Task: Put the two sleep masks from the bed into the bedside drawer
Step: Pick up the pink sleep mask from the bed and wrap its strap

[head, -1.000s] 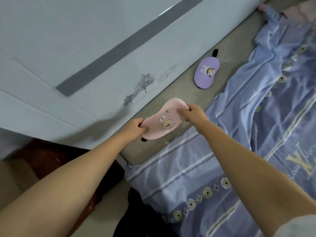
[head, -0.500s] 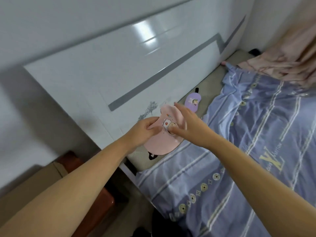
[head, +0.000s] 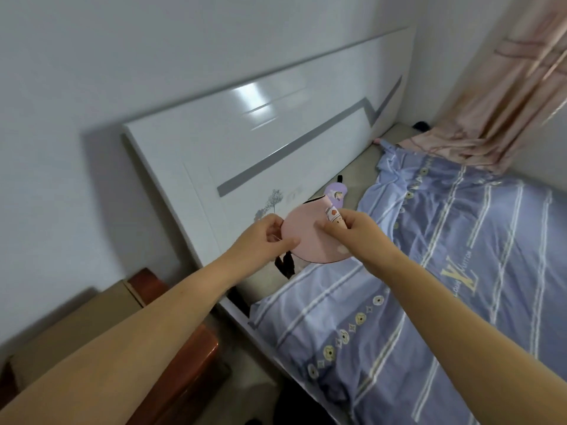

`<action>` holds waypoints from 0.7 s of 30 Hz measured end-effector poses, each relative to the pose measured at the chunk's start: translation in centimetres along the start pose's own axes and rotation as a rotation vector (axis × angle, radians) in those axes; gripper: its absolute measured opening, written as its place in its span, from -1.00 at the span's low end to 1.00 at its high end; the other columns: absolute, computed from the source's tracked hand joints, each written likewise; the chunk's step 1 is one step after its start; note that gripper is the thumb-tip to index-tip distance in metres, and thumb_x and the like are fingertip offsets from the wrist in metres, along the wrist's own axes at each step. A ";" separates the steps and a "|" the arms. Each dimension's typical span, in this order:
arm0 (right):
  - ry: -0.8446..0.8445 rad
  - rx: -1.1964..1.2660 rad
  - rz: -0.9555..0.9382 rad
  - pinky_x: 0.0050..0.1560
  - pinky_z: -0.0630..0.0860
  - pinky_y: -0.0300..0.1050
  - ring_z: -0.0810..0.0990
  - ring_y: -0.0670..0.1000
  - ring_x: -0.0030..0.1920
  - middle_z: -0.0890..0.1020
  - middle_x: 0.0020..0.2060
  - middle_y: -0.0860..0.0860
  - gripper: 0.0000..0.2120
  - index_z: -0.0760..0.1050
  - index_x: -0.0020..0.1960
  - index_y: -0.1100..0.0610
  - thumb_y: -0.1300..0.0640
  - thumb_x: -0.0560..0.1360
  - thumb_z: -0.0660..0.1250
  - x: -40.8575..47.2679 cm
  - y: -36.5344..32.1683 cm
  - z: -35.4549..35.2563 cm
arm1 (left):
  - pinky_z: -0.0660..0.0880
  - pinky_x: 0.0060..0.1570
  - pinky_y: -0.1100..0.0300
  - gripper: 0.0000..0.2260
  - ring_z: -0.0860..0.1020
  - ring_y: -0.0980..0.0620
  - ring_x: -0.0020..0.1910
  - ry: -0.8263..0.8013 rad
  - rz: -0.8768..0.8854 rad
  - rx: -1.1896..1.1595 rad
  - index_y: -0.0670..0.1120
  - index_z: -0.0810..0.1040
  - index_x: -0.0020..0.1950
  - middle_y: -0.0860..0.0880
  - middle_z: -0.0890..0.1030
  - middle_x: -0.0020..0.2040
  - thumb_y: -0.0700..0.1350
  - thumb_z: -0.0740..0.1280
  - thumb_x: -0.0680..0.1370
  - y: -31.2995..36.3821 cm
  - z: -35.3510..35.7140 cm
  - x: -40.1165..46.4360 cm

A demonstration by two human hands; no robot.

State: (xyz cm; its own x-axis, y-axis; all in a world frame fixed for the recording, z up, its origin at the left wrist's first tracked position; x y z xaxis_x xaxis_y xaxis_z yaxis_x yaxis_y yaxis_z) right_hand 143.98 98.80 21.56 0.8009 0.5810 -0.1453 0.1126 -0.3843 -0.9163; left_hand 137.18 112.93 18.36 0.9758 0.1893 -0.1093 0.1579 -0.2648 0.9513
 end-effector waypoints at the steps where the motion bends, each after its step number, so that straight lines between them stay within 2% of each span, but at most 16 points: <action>1: 0.007 0.039 -0.001 -0.11 0.38 -0.01 0.49 0.09 -0.16 0.53 -0.18 0.17 -0.60 0.46 0.04 0.41 0.04 0.51 0.31 -0.4 -0.3 -0.4 | 0.46 -0.22 0.32 -0.77 0.52 0.02 -0.12 0.108 0.019 0.051 -0.05 0.45 0.02 -0.04 0.58 -0.03 -0.05 0.41 0.44 0.2 -0.8 -0.3; 2: 0.000 0.078 -0.004 -0.10 0.40 0.00 0.49 0.10 -0.15 0.53 -0.16 0.17 -0.60 0.45 0.06 0.42 0.05 0.51 0.31 -0.7 -0.5 -0.6 | 0.45 -0.15 0.32 -0.72 0.52 0.05 -0.08 0.167 0.035 0.057 -0.02 0.43 0.05 0.00 0.55 0.01 -0.03 0.42 0.43 0.7 -1.1 -0.7; 3: -0.019 0.113 -0.006 -0.10 0.43 0.01 0.51 0.11 -0.14 0.54 -0.14 0.18 -0.61 0.45 0.08 0.42 0.06 0.51 0.31 -1.0 -0.7 -0.7 | 0.45 -0.07 0.32 -0.68 0.53 0.09 -0.01 0.154 0.037 0.024 0.00 0.41 0.11 0.03 0.54 0.05 -0.01 0.42 0.43 1.0 -1.0 -1.0; 5: -0.079 0.182 -0.002 -0.13 0.52 -0.05 0.57 0.10 -0.13 0.59 -0.12 0.17 -0.63 0.48 0.11 0.37 0.06 0.51 0.31 -1.5 -0.9 -0.5 | 0.49 0.06 0.27 -0.72 0.56 0.11 0.06 -0.009 0.020 -0.093 0.06 0.44 0.13 0.04 0.59 0.09 -0.02 0.39 0.46 2.1 0.8 -1.4; 7: -0.167 0.235 0.011 -0.19 0.60 -0.16 0.64 0.05 -0.14 0.65 -0.12 0.11 -0.69 0.53 0.11 0.26 0.05 0.51 0.32 -1.8 -1.2 0.1 | 0.55 0.02 0.23 -0.87 0.64 0.09 -0.04 -0.112 0.011 -0.130 0.07 0.52 0.04 0.04 0.68 -0.03 -0.03 0.34 0.50 2.9 2.1 -2.2; 8: -0.212 0.248 0.015 -0.20 0.60 -0.18 0.66 0.02 -0.14 0.67 -0.12 0.09 -0.72 0.55 0.10 0.22 0.04 0.51 0.32 -2.0 -1.3 0.4 | 0.57 -0.09 0.26 -0.91 0.65 0.09 -0.18 -0.110 0.020 -0.110 0.04 0.54 0.00 0.06 0.70 -0.18 -0.03 0.32 0.52 3.3 2.2 -2.5; 10: -0.296 0.224 0.014 -0.14 0.57 -0.15 0.64 0.03 -0.12 0.67 -0.10 0.10 -0.73 0.56 0.10 0.20 0.05 0.51 0.32 -2.2 -1.4 1.0 | 0.49 -0.38 0.34 -0.91 0.55 0.12 -0.49 -0.057 0.041 -0.055 0.01 0.53 -0.08 0.07 0.62 -0.46 -0.02 0.27 0.54 3.9 2.0 -3.0; 12: -0.331 0.172 0.005 -0.14 0.51 -0.12 0.59 0.06 -0.13 0.64 -0.10 0.12 -0.73 0.54 0.11 0.20 0.05 0.50 0.33 -2.2 -1.2 1.2 | 0.43 -0.47 0.36 -0.88 0.47 0.13 -0.57 0.045 0.033 -0.040 -0.01 0.53 -0.10 0.06 0.57 -0.48 0.00 0.27 0.54 3.9 1.2 -3.4; 14: -0.313 0.196 0.002 -0.21 0.55 -0.17 0.61 0.03 -0.15 0.64 -0.11 0.07 -0.76 0.53 0.12 0.16 0.07 0.51 0.32 -2.1 -1.0 0.6 | 0.49 -0.43 0.33 -0.84 0.44 0.11 -0.57 0.111 0.005 -0.119 -0.09 0.55 -0.06 0.03 0.53 -0.46 -0.01 0.30 0.53 3.6 1.0 -3.9; 17: -0.312 0.257 0.009 -0.32 0.58 -0.18 0.65 0.08 -0.14 0.63 -0.07 0.08 -0.75 0.48 0.17 0.11 0.07 0.52 0.30 -2.3 -0.4 -0.9 | 0.57 -0.27 0.26 -0.77 0.40 0.13 -0.55 0.151 -0.075 -0.291 -0.18 0.56 -0.07 0.03 0.49 -0.44 -0.01 0.32 0.51 2.2 2.0 -5.0; 19: -0.378 0.232 0.024 -0.34 0.58 -0.20 0.67 0.10 -0.16 0.65 -0.10 0.04 -0.73 0.44 0.21 0.07 0.04 0.53 0.28 -2.8 0.6 -1.6 | 0.57 -0.27 0.27 -0.79 0.40 0.14 -0.53 0.197 -0.147 -0.406 -0.20 0.56 -0.16 -0.01 0.45 -0.40 -0.05 0.31 0.52 1.0 2.9 -6.2; 21: -0.443 0.207 0.016 -0.30 0.59 -0.19 0.64 0.03 -0.15 0.64 -0.12 -0.03 -0.73 0.44 0.23 0.04 0.06 0.54 0.27 -3.4 1.5 -1.9 | 0.57 -0.31 0.25 -0.79 0.43 0.12 -0.50 0.220 -0.220 -0.555 -0.14 0.58 -0.30 -0.03 0.45 -0.41 -0.13 0.31 0.52 -0.2 4.1 -7.8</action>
State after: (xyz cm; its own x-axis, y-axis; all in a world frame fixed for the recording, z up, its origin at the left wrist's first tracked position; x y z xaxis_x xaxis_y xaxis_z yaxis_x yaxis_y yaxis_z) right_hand 142.59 94.86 21.36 0.4695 0.8427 -0.2637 -0.0533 -0.2710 -0.9611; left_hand 130.16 107.67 17.86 0.8664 0.3889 -0.3133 0.1915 0.3207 0.9276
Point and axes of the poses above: each hand's wrist, its own x-axis towards the middle knuckle, its own z-axis out of the palm, y = z × x, the point moved 9 cm from there along x, towards the middle knuckle
